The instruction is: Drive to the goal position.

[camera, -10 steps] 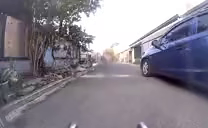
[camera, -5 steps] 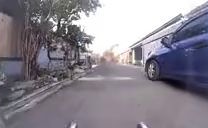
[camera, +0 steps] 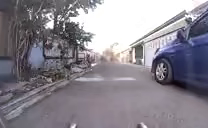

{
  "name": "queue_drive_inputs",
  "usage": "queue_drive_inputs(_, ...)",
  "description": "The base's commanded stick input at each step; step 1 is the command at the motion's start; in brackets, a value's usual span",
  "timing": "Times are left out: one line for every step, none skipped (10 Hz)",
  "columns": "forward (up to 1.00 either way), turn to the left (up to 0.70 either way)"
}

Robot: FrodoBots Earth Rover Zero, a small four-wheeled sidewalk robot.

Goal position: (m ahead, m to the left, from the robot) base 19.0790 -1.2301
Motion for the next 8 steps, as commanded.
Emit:
queue_drive_inputs(0.7,0.0)
queue_drive_inputs(0.7,0.0)
queue_drive_inputs(0.7,0.0)
queue_drive_inputs(0.7,0.0)
queue_drive_inputs(0.7,0.0)
queue_drive_inputs(0.7,0.0)
queue_drive_inputs(0.7,0.0)
queue_drive_inputs(0.7,0.0)
